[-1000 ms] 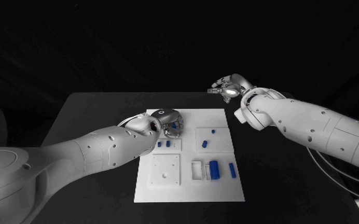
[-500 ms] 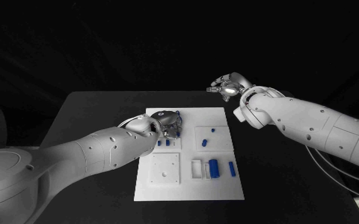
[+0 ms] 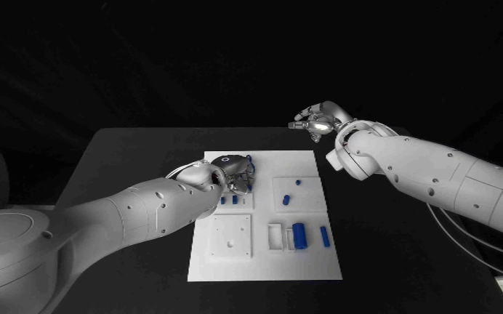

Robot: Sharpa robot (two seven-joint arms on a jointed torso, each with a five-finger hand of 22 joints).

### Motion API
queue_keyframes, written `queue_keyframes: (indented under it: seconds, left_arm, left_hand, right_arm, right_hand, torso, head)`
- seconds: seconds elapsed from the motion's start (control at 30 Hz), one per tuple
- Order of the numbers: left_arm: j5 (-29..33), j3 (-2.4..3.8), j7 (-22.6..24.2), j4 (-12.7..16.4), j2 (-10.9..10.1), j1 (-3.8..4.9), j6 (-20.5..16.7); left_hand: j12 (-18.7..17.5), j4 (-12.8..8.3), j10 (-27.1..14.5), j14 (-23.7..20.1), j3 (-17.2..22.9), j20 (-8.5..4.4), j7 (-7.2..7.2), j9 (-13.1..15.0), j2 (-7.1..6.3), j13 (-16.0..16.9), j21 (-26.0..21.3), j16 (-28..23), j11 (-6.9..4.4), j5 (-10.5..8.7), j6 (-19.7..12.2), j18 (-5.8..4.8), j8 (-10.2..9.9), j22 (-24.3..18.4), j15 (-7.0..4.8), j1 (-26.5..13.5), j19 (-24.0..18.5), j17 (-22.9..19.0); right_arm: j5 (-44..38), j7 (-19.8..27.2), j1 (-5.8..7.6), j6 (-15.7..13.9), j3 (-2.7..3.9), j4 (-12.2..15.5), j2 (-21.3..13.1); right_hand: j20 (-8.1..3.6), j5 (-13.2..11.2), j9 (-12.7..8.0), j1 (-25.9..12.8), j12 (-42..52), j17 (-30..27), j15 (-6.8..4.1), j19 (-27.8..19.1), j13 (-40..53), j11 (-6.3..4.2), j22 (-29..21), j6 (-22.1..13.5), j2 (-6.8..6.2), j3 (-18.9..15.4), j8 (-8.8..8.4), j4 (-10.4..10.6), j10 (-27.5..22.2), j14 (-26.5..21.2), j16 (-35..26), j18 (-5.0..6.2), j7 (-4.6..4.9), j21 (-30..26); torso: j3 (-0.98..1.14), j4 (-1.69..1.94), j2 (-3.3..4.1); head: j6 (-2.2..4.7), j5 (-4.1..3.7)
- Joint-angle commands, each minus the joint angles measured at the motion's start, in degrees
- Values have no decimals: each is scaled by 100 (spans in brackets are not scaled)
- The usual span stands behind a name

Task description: Assemble the parts on the task board

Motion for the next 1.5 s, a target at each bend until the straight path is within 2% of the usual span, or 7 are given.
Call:
queue_keyframes:
  seconds: [0.03, 0.33, 0.57, 0.73, 1.03, 1.23, 1.5]
  left_arm:
    - [-10, -12, -20, -33, 16, -35, 83]
    - [40, -11, -13, -74, 59, -40, 160]
    - [46, -13, -17, -84, 77, -46, 295]
    - [25, -24, -37, -139, 115, -93, 371]
    - [9, -29, -41, -173, 157, -152, 407]
    - [6, -29, -36, -168, 158, -155, 401]
    - [0, -29, -48, -168, 140, -155, 365]
  left_hand:
    - [-47, 11, 39, -2, 18, -33, -6, -10, 33, -19, 26, 43, 5, 2, 30, 633, 12, 98, -24, -23, 19, 6]
    - [-86, 35, 65, 21, 19, -38, 8, -33, 34, -17, 42, 72, 2, -44, 3, 633, -14, 96, -27, -62, 25, 7]
    - [-157, 27, 30, 20, -21, -35, 39, -66, -37, -29, 51, 86, 18, -67, -72, 634, -64, 94, -12, -116, 16, 2]
    - [-204, 11, 6, 12, -44, -25, 37, -72, -74, -36, 55, 92, 33, -67, -59, 639, -59, 91, 2, -130, 8, -4]
    - [-181, 5, 189, 40, 9, -37, -27, -57, 90, 8, 63, 139, -17, -5, 100, 643, 19, 86, -44, -76, -7, -4]
    - [-165, 33, 335, 73, 110, -60, -73, -48, 235, 41, 71, 167, -64, 16, 233, 629, 78, 81, -87, -34, -9, -10]
    - [-144, 58, 509, 108, 250, -96, -120, -39, 336, 80, 84, 190, -122, 10, 374, 613, 138, 77, -145, 8, -2, -21]
  right_arm:
    - [-16, 54, -2, 71, 2, 16, 0]
    - [-16, 53, -2, 73, 2, 15, 11]
    - [-16, 55, -2, 73, 2, 11, 12]
    - [-16, 55, -2, 75, 2, 9, 13]
    - [-16, 52, -2, 74, 2, 19, 4]
    - [-16, 55, -2, 77, 2, 10, 10]
    - [-16, 56, -2, 73, 2, 13, 9]
  right_hand:
    - [-39, 19, -7, -20, 40, -7, -24, -5, -6, 1, 104, 6, 26, 1, 33, 22, -24, -15, 24, 257, 32, -29]
    - [-39, 19, -8, -20, 42, -8, -24, -5, -8, 0, 104, 6, 26, 1, 33, 22, -24, -15, 25, 257, 31, -29]
    - [-39, 20, -8, -19, 43, -8, -25, -5, -10, 0, 105, 7, 26, 0, 33, 21, -24, -14, 25, 257, 31, -29]
    - [-39, 20, -8, -19, 45, -8, -25, -5, -11, 0, 105, 7, 26, 0, 33, 21, -24, -14, 26, 257, 31, -29]
    - [-40, 20, -8, -18, 47, -8, -25, -5, -13, 0, 105, 8, 28, 1, 34, 20, -25, -14, 26, 257, 31, -30]
    - [-40, 21, -8, -18, 48, -9, -25, -5, -15, -1, 105, 10, 29, 1, 35, 20, -25, -14, 26, 257, 30, -30]
    - [-40, 21, -7, -19, 50, -9, -26, -5, -17, -1, 105, 11, 29, 0, 36, 21, -25, -14, 27, 257, 30, -30]
  torso:
    - [0, -5, 7]
    - [5, 0, 4]
    - [11, -5, -1]
    - [9, -4, 2]
    - [9, -9, 9]
    - [11, -4, 5]
    - [14, 1, 0]
  head:
    - [2, -1]
    - [-14, -7]
    - [-19, -7]
    - [-22, -11]
    - [-27, -32]
    - [-43, -44]
    - [-44, -43]
